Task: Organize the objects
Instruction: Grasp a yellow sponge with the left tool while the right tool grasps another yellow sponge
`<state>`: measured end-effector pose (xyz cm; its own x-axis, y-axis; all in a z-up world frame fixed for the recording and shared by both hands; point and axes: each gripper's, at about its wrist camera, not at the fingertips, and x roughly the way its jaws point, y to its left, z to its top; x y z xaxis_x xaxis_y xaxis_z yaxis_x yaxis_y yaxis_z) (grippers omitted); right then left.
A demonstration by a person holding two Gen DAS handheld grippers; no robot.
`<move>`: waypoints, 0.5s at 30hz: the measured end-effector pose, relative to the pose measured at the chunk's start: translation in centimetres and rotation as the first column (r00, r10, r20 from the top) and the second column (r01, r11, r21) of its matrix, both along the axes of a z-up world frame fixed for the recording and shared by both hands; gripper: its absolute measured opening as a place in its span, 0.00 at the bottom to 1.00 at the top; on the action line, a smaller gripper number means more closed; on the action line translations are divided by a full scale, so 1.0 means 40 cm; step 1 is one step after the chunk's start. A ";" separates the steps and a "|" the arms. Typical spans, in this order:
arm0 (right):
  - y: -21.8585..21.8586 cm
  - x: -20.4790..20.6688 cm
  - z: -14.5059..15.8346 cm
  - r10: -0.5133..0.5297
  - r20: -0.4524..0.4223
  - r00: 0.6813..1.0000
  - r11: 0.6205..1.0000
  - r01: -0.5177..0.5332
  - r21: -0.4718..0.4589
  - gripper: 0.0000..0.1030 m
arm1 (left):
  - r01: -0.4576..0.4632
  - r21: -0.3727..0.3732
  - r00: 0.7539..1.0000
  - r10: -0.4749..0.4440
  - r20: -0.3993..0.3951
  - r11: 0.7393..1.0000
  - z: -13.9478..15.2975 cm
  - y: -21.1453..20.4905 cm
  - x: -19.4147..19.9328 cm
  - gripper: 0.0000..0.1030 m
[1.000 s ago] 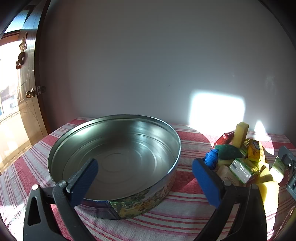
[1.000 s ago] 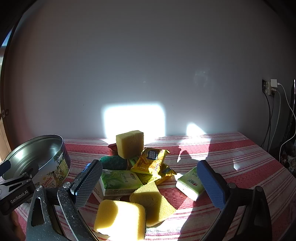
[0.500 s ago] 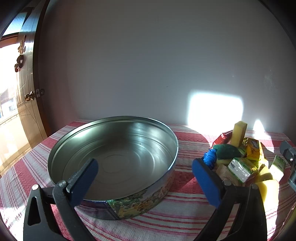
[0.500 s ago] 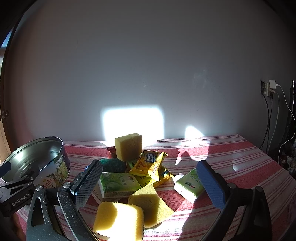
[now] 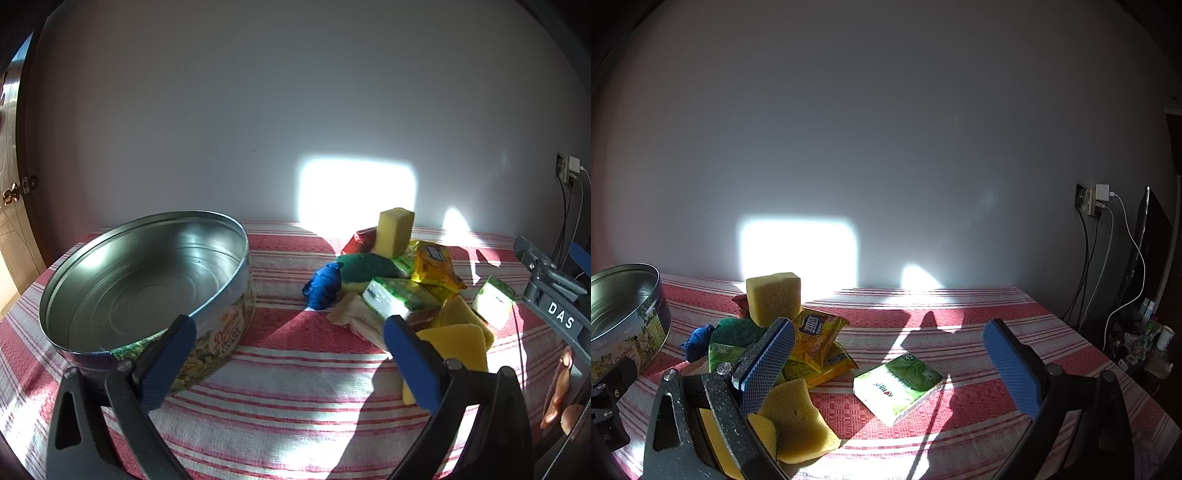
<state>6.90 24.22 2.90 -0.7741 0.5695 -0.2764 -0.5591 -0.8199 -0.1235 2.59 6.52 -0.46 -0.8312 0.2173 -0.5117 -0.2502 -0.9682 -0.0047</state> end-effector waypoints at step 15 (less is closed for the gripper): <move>0.176 0.040 -0.005 -0.098 0.030 0.995 0.990 0.101 -0.101 1.00 | 0.210 -0.018 0.962 -0.203 0.184 0.977 -0.043 0.257 0.009 0.96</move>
